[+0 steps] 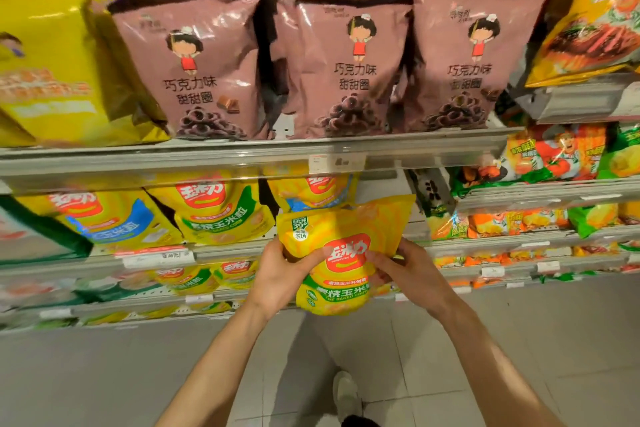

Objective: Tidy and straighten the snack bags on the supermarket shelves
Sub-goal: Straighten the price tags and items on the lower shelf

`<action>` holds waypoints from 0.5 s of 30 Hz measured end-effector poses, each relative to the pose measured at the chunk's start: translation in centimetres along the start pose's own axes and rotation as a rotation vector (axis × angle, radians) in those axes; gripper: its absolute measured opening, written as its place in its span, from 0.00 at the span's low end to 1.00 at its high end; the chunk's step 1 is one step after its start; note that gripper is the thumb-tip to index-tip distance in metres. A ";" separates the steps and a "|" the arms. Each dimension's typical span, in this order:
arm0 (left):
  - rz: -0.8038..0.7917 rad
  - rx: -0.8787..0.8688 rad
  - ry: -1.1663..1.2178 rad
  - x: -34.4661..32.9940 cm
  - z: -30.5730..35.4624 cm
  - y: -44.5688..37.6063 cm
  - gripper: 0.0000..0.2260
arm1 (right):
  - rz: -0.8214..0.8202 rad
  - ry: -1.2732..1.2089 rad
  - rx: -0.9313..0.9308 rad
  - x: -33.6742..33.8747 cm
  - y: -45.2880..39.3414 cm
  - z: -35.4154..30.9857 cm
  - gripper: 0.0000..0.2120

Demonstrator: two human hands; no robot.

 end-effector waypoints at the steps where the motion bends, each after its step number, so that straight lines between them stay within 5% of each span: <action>1: 0.003 0.000 -0.010 1.6 -0.2 0.4 0.16 | 0.000 -0.015 -0.002 -1.5 0.5 -0.2 0.12; 15: 0.238 -0.117 0.039 26.5 0.1 6.0 0.22 | 0.046 -0.008 0.214 -26.1 5.2 -8.3 0.10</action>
Point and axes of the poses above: each hand's wrist, its own y-axis away from the middle knuckle, its own x-axis out of the back of the hand, z = x × y, the point moved 5 cm from there along -y, towards the middle knuckle, and after that the axes turned 4 degrees about z, right-handed, at the moved point
